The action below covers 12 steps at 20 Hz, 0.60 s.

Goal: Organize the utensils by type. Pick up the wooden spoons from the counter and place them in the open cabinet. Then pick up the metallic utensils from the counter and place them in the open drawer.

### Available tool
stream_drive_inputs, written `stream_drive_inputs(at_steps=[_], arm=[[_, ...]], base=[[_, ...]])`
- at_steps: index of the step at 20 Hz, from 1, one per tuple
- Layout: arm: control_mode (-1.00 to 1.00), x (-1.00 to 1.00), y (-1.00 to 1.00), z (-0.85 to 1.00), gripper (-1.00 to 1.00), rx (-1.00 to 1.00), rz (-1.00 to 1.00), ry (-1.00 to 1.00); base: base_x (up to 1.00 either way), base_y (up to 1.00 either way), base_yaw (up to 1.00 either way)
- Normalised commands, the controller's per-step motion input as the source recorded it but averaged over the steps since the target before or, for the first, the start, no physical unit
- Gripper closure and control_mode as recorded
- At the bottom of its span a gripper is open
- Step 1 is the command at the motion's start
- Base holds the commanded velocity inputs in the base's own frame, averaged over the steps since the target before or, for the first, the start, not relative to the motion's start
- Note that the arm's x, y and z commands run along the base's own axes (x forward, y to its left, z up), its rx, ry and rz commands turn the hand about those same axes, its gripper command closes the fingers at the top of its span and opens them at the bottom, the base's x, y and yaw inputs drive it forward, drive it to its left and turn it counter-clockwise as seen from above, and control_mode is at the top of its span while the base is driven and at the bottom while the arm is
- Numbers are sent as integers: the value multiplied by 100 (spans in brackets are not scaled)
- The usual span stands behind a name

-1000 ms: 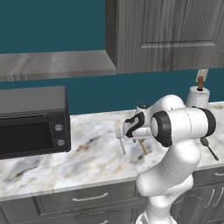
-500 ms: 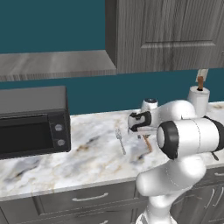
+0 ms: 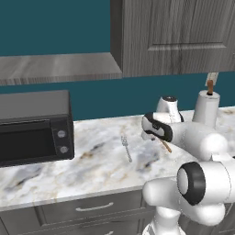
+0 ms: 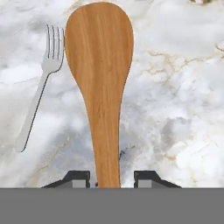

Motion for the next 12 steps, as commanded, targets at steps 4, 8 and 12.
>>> stream_drive_inputs(at_steps=[4, 8, 12], arm=[[-100, -46, 0, 57, 100, -16, 42, -30], [-100, -34, 4, 63, 100, -13, 34, -14], [-100, -50, 3, 51, 100, -18, 33, -8]], base=[[0, 0, 0], [0, 0, 0], [0, 0, 0]])
